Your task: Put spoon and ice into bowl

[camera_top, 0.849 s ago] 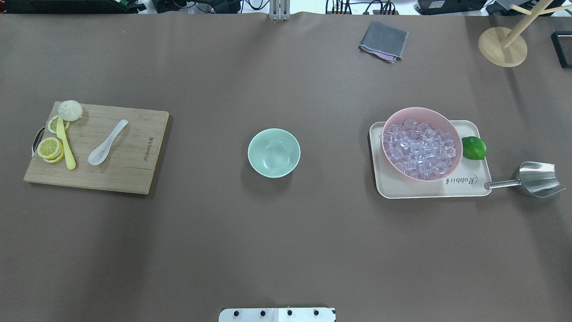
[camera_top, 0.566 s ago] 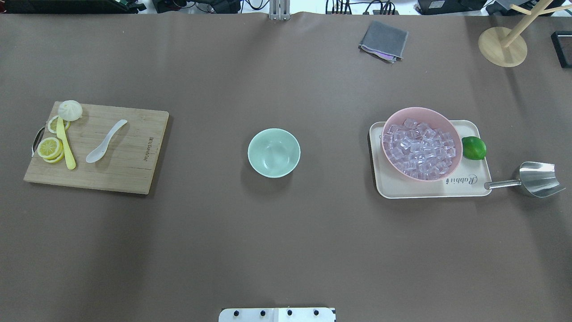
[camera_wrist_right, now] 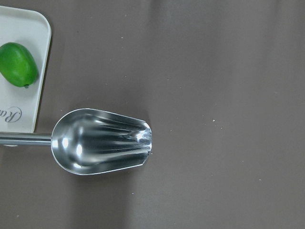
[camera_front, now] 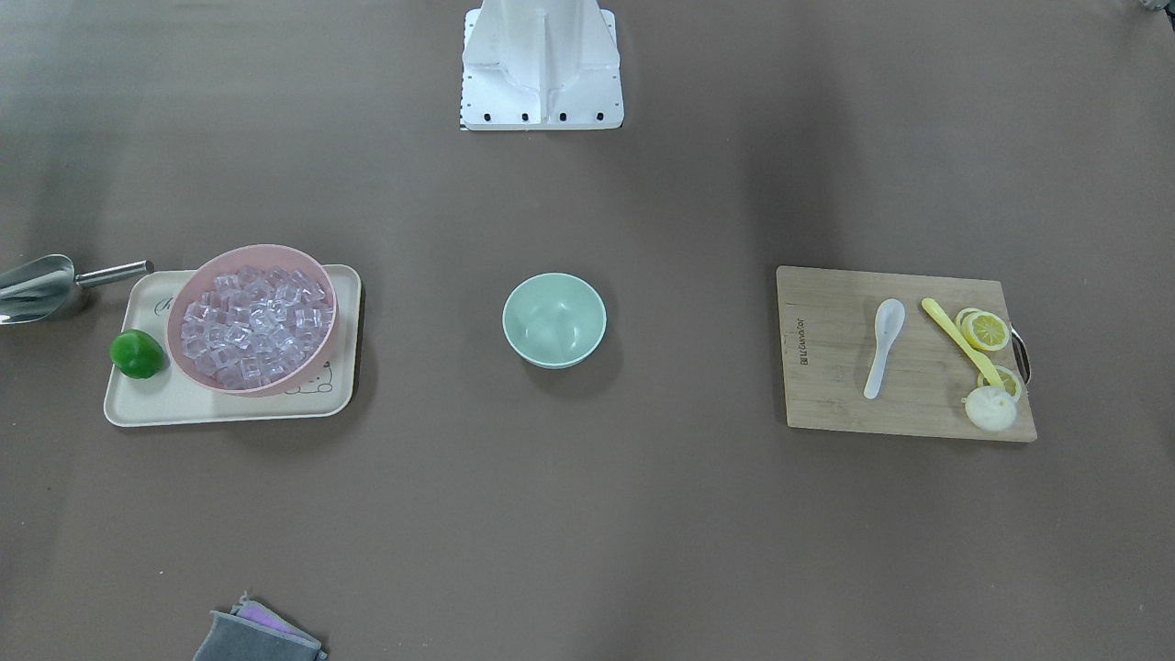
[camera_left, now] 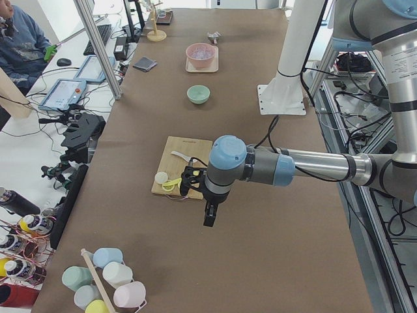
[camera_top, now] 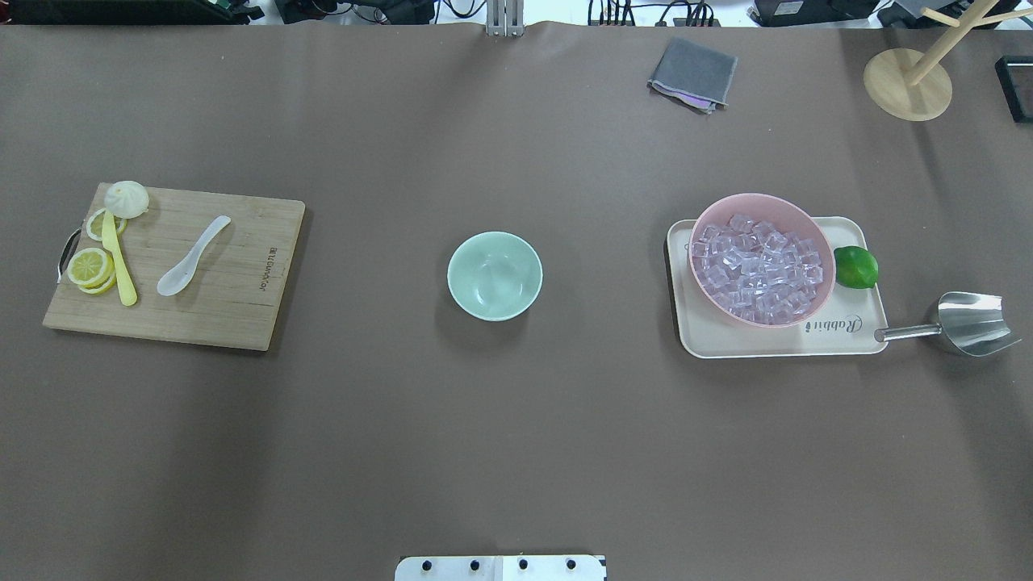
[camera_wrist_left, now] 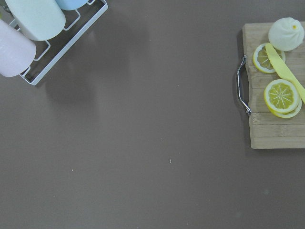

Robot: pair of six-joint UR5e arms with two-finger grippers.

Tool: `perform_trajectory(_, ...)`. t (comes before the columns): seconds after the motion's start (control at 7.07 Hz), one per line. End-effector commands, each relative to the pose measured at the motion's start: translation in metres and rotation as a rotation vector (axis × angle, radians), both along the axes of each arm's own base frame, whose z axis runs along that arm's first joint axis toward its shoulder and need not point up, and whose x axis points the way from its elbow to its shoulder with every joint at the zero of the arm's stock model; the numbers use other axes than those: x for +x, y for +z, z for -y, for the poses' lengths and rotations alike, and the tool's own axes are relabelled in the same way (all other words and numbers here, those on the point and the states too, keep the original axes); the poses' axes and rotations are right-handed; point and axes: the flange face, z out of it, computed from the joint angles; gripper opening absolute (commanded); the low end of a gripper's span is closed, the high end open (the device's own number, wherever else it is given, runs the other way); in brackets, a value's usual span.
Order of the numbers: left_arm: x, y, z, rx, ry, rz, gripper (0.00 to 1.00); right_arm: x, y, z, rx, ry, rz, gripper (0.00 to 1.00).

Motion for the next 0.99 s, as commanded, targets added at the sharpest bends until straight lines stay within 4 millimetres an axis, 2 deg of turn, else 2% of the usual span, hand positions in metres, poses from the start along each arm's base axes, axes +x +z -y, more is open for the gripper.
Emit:
perform_trajectory(0.0,0.0,0.006,0.005,0.035,0.002,0.001,0.99,0.0,0.001,0.0,0.002,-0.003,-0.001,1.0)
perform_trajectory(0.14,-0.001,0.0,0.005,0.083,-0.007,0.004,0.99,0.0,0.001,-0.001,0.007,-0.002,0.002,1.0)
perform_trajectory(0.28,-0.001,0.009,0.01,0.069,-0.007,0.002,0.99,0.0,-0.002,0.0,0.022,-0.002,0.004,1.0)
perform_trajectory(0.85,0.001,0.001,0.013,0.102,-0.039,-0.031,0.99,-0.006,-0.019,0.007,0.078,-0.007,0.082,1.0)
